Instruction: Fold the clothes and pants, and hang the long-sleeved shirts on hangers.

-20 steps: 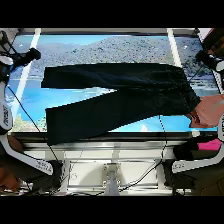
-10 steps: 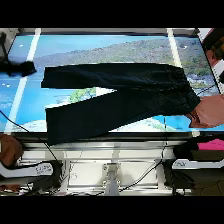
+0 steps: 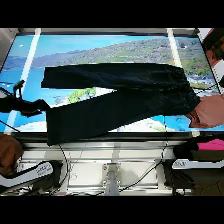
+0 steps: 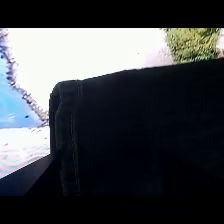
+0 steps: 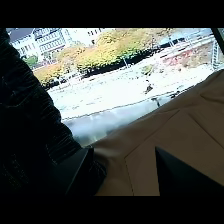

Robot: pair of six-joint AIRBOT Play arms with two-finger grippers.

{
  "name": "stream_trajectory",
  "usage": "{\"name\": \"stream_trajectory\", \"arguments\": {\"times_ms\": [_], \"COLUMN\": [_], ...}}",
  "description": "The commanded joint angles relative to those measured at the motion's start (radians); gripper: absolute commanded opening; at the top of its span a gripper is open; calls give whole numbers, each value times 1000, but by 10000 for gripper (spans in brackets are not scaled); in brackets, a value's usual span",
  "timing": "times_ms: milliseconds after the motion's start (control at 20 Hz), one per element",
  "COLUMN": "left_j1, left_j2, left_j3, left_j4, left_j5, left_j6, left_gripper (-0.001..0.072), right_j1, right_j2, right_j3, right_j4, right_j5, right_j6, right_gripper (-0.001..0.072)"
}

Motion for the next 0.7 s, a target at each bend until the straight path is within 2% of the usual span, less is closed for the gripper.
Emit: {"name": "stream_trajectory", "arguments": {"times_ms": [0,200,300,550,650], "left_j1": [8,8,8,7,7], "left_j2": [0,0,-4,-103,-135], "left_j3": [-56,-59,-59,-59,-59], "left_j4": [60,87,61,-20,-125], "left_j5": [39,174,220,224,226], "left_j6": [105,111,124,134,206], "left_gripper": [633,629,575,576,575], "right_j1": [0,0,0,0,0], "right_j2": [1,1,1,1,1], "right_j3": [1,1,1,1,1], "right_j4": [10,10,10,30,37], "right_j5": [-4,-2,7,22,27], "right_j6": [-18,-16,-16,-15,-15], "right_gripper": [447,447,447,447,447]}}
